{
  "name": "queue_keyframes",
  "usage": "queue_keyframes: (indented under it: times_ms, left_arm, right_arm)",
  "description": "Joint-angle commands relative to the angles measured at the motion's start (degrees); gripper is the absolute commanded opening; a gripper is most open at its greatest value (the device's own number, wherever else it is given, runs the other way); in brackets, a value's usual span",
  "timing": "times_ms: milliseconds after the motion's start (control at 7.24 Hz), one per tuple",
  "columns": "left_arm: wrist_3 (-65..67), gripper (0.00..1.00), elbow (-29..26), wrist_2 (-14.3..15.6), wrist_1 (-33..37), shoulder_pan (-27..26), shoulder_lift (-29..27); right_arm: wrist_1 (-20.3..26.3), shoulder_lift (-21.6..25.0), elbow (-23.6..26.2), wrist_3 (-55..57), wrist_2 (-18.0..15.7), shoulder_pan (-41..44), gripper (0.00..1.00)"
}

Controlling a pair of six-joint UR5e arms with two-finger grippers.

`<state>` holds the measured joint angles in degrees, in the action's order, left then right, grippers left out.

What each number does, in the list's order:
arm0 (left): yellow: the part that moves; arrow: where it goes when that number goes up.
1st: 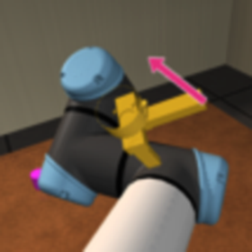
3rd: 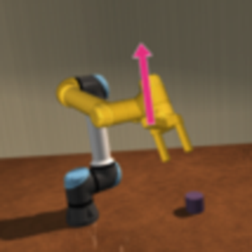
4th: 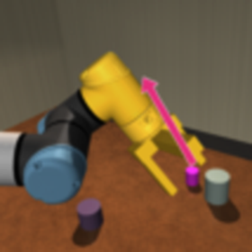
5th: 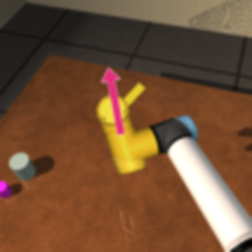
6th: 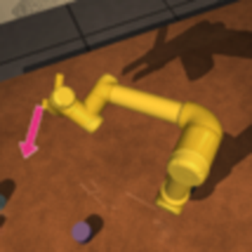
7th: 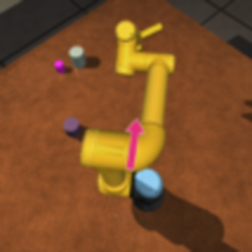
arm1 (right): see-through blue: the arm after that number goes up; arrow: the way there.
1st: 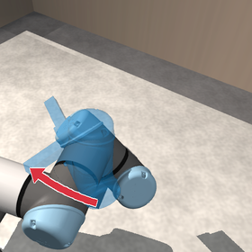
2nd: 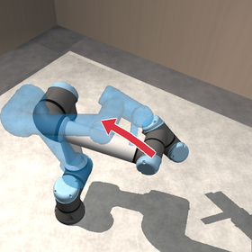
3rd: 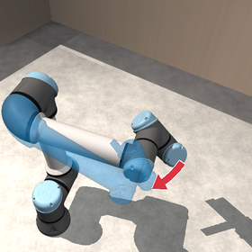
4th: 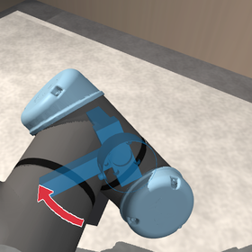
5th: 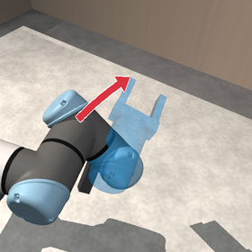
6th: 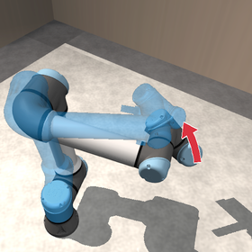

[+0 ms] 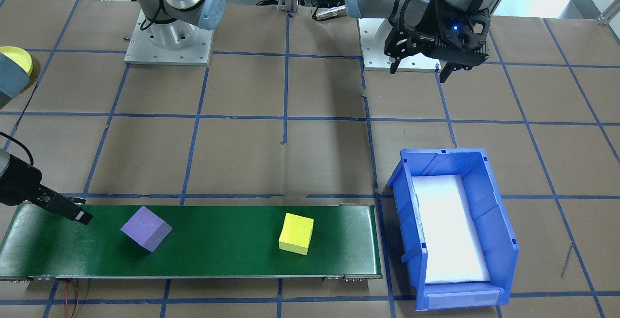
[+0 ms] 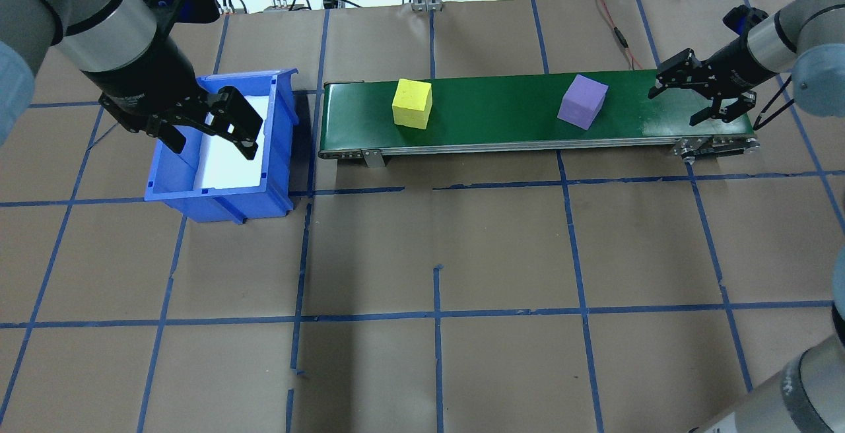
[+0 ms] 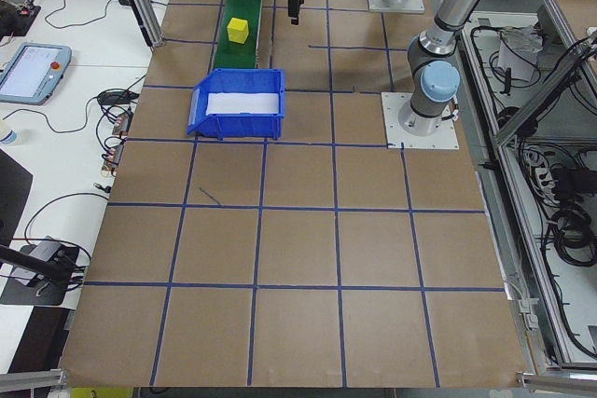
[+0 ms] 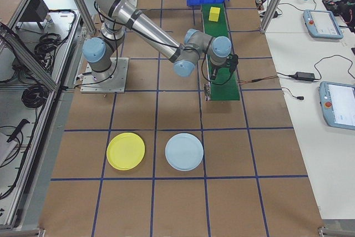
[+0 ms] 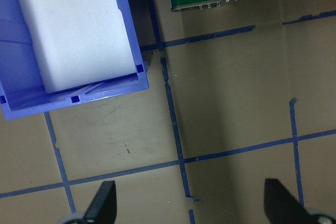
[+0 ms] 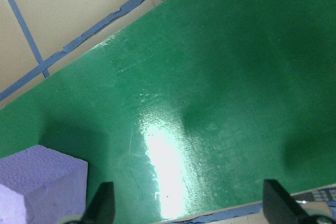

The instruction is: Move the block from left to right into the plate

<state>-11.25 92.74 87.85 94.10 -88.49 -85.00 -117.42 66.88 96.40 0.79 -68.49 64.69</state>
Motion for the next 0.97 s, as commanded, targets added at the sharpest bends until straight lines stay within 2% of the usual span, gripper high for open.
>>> queue_keyframes:
  times_ms: [0, 276, 414, 552, 829]
  left_arm:
    - [-0.4, 1.00, 0.2, 0.1, 0.2, 0.2, 0.1]
    - [-0.5, 1.00, 0.1, 0.2, 0.2, 0.3, 0.1]
    - [-0.6, 1.00, 0.2, 1.3, 0.2, 0.4, 0.1]
    - [-0.7, 1.00, 0.3, 5.2, 0.0, 0.5, 0.1]
    - [-0.6, 1.00, 0.3, 4.7, -0.2, 0.5, 0.1]
  right_arm:
    - [-0.3, 0.2, -0.4, 1.9, 0.2, 0.0, 1.00]
    - [-0.4, 1.9, -1.8, 13.1, -0.1, 1.6, 1.00]
    - [-0.5, 1.9, -2.3, 15.2, -0.9, 3.5, 1.00]
    - [-0.6, 1.4, -2.3, 18.5, -1.0, 4.4, 1.00]
    - [-0.5, 0.6, -2.3, 19.2, -1.0, 4.7, 1.00]
